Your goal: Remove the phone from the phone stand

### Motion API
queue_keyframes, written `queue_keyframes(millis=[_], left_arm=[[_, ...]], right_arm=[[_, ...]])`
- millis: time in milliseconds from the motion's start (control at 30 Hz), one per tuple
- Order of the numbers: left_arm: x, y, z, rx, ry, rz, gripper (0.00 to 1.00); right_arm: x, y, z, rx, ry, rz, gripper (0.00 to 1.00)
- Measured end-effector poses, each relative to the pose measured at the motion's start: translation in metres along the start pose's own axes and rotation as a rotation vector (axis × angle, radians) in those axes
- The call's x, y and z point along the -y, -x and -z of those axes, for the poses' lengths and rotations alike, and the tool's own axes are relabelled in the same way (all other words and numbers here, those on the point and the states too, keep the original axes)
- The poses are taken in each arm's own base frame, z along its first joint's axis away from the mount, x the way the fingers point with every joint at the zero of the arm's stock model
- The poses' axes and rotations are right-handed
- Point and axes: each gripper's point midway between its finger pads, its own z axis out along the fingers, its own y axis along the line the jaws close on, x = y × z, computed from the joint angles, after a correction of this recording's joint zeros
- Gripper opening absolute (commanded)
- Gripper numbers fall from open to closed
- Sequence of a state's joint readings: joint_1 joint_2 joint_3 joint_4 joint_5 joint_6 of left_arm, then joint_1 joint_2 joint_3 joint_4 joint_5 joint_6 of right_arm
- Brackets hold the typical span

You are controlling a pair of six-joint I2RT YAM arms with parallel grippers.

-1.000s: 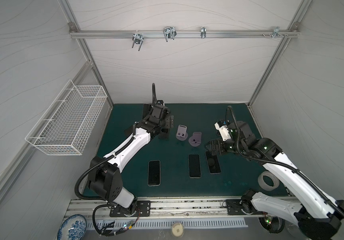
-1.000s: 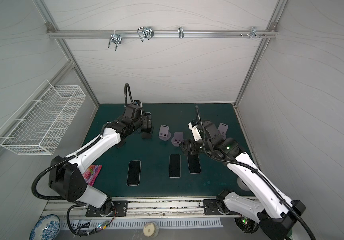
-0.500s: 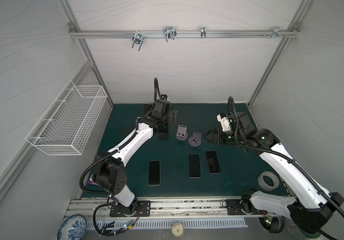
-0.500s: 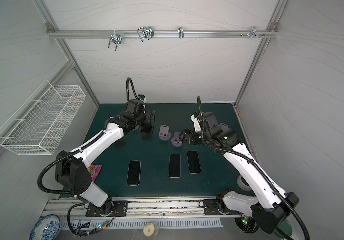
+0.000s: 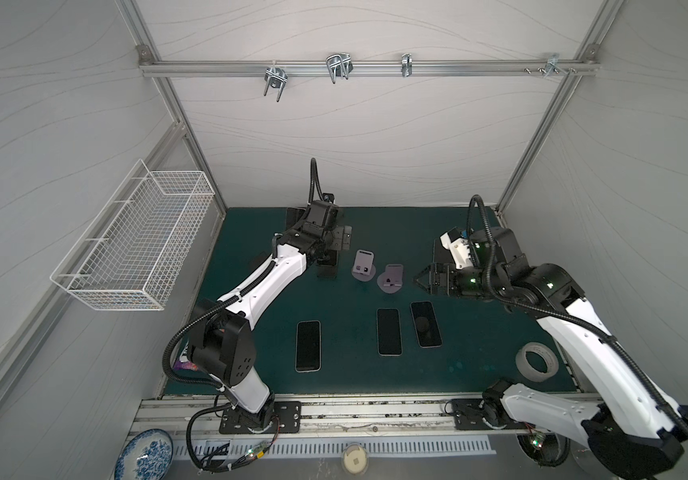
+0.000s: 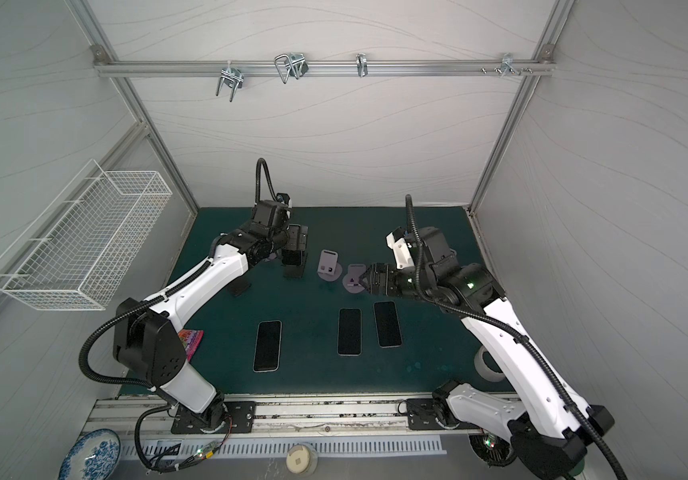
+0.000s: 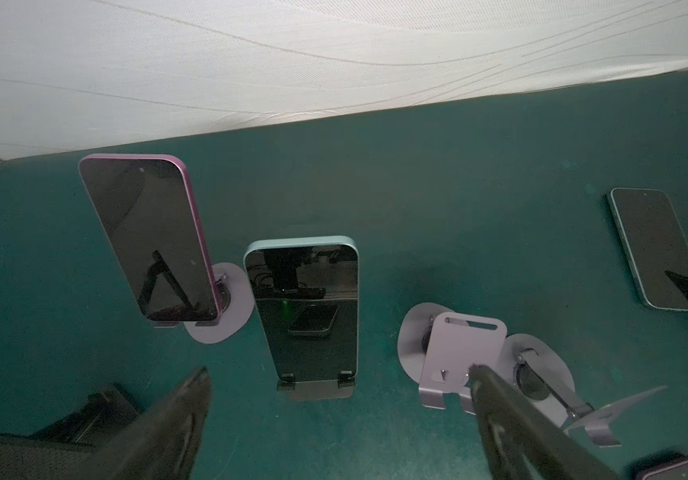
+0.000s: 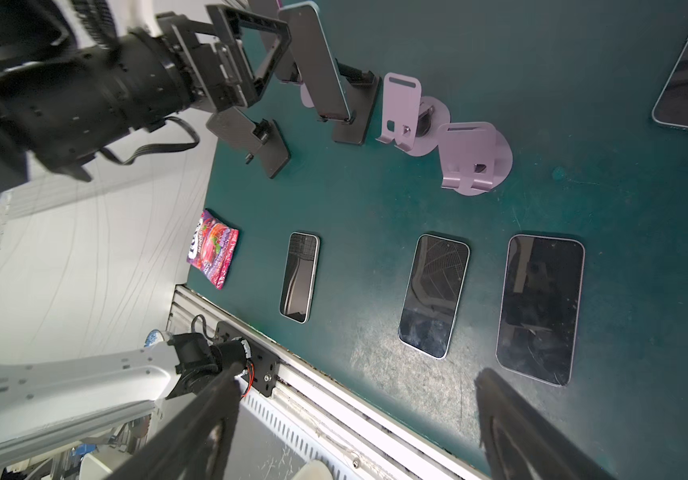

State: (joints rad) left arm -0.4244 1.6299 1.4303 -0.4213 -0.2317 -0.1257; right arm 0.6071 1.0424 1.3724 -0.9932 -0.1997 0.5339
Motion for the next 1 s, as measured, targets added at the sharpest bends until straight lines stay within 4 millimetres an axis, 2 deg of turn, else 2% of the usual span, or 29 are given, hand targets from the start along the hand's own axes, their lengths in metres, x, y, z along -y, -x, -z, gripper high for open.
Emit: queue_keyframes(millis=[100,267,533,1000], left_arm=[[-0.002,0.003,0.0,-0.004,-0.007,0.007,0.98],[0.003,0.006,-0.005,-0.027,-0.049,0.014,0.99],[0.004,-0.006,-0.02,-0.083,-0.068,0.019,0.98],[-0.004,-0.009,-0.033,-0.121,-0.052,0.024,0.99]], right_arm=[[-0.001,-0.003,0.016,0.035,0.002,0.021,0.89],[-0.005,0.002,0.029,0.046,-0.007,0.08,0.9],[-0.004,0.003,0.023,0.013,-0.023,0.126,0.9],[0.0,-0.002,0.017,-0.009,-0.03,0.134,0.9]])
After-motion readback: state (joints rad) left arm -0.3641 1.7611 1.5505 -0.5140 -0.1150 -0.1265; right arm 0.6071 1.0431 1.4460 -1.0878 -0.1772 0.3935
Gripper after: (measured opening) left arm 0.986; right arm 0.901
